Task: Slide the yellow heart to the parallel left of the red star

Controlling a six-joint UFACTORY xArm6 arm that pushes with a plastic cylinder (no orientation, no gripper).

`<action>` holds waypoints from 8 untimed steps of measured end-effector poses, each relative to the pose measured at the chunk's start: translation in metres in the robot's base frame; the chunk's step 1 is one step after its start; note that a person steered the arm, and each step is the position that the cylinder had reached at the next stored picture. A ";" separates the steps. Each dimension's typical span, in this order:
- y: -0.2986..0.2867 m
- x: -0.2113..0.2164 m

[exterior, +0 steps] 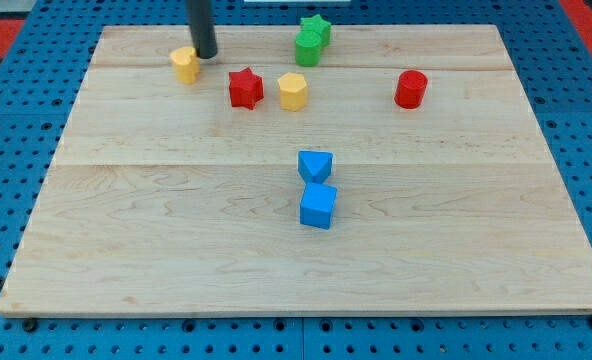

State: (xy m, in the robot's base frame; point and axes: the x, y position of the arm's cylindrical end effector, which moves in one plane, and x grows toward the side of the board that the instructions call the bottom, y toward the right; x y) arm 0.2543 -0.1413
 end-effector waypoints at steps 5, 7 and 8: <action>-0.037 0.014; -0.056 0.048; -0.006 0.052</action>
